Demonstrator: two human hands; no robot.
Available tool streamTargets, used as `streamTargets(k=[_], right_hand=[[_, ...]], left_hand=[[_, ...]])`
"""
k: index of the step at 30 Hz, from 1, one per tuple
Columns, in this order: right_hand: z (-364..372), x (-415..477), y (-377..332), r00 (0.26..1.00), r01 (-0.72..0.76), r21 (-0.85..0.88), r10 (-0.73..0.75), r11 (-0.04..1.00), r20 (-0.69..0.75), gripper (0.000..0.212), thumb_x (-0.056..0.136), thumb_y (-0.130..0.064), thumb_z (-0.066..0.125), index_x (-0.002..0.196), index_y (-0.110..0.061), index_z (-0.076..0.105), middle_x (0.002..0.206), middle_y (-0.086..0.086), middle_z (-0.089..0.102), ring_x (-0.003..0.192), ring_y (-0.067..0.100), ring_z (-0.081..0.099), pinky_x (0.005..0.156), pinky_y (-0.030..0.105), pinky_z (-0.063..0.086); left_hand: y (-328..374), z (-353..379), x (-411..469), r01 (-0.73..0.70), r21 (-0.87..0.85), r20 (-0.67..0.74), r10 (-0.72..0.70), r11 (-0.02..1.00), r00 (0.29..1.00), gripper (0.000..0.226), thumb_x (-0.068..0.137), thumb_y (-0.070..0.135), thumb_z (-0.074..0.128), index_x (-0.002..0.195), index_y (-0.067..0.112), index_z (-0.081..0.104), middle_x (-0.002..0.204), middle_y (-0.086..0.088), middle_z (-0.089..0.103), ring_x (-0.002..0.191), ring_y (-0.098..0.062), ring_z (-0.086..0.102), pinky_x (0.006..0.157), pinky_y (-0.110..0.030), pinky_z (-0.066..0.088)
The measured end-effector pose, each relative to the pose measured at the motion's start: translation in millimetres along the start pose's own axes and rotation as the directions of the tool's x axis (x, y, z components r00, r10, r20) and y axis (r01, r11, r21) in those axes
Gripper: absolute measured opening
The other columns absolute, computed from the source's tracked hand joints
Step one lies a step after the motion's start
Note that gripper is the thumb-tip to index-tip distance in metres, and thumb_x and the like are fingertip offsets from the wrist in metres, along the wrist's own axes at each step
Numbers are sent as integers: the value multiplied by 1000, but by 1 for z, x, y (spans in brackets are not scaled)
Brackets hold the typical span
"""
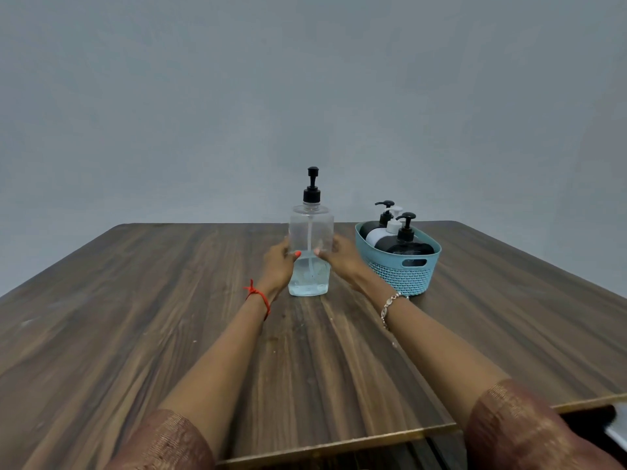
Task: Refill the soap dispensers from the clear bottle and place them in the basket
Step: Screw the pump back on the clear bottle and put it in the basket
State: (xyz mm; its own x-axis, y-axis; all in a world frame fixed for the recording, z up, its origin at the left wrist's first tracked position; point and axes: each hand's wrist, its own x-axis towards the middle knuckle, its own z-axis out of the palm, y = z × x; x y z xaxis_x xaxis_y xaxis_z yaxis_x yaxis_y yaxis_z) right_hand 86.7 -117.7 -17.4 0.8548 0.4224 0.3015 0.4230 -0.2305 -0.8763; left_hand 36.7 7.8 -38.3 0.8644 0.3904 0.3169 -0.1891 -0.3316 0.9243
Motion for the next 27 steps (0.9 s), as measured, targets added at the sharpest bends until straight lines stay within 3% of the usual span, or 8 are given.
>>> streamTargets(k=[5,9,12,14,16,20,22,27], right_hand=[[8,1,12,999,-4,3,4,1000,-53,35,86,-6,61,120,-12,54,118,8,63,108,22,58,95,37,47],[3,10,6,996,16,1,-16,1000,-82,28,86,-3,60,113,-6,57,114,14,64,95,17,57,87,31,48],[-8,27,-12,989,77,21,-74,997,-125,43,84,0,61,125,-4,48,124,17,57,111,27,56,97,42,47],[-24,43,-30,982,102,-3,-101,995,-161,54,85,0,60,135,-3,39,133,18,50,120,27,50,100,38,44],[-46,58,-47,971,139,-15,-140,990,-194,57,85,1,61,138,-1,37,133,18,48,117,24,50,95,29,43],[-99,88,-63,960,165,-46,-171,985,-221,55,82,2,64,133,-4,46,94,1,56,91,18,54,85,33,49],[-128,106,-58,957,163,-72,-175,984,-231,50,83,2,63,130,-7,50,79,-9,52,77,12,53,81,36,51],[-195,147,-24,941,147,-113,-174,983,-290,50,85,3,59,132,-7,48,81,-10,51,89,20,51,77,32,47]], left_hand=[[2,1,0,-27,-19,-60,26,999,998,28,92,2,51,119,2,60,110,-17,67,101,-27,63,92,-41,51],[8,1,10,-47,-36,-51,45,998,998,20,92,5,52,107,5,64,101,-16,68,93,-25,66,87,-43,54],[25,0,33,-123,-42,-57,121,992,991,13,91,4,53,91,15,61,82,-6,64,73,-10,64,75,-36,55],[39,1,60,-191,5,-72,191,982,979,2,85,14,57,86,16,57,79,-10,60,75,-16,58,74,-41,53],[55,8,88,-219,11,-58,219,976,974,11,79,22,57,88,16,55,84,-12,56,82,-17,54,78,-51,52],[92,41,132,-265,-52,-39,263,963,964,21,89,9,56,72,14,45,81,-10,43,85,-16,43,73,-42,45],[103,67,159,-285,-42,21,286,958,958,16,91,10,54,77,13,45,83,-10,41,85,-17,40,72,-39,41],[112,138,226,-256,2,225,249,967,942,17,95,10,39,79,16,41,90,-8,43,86,-19,43,74,-36,35]])
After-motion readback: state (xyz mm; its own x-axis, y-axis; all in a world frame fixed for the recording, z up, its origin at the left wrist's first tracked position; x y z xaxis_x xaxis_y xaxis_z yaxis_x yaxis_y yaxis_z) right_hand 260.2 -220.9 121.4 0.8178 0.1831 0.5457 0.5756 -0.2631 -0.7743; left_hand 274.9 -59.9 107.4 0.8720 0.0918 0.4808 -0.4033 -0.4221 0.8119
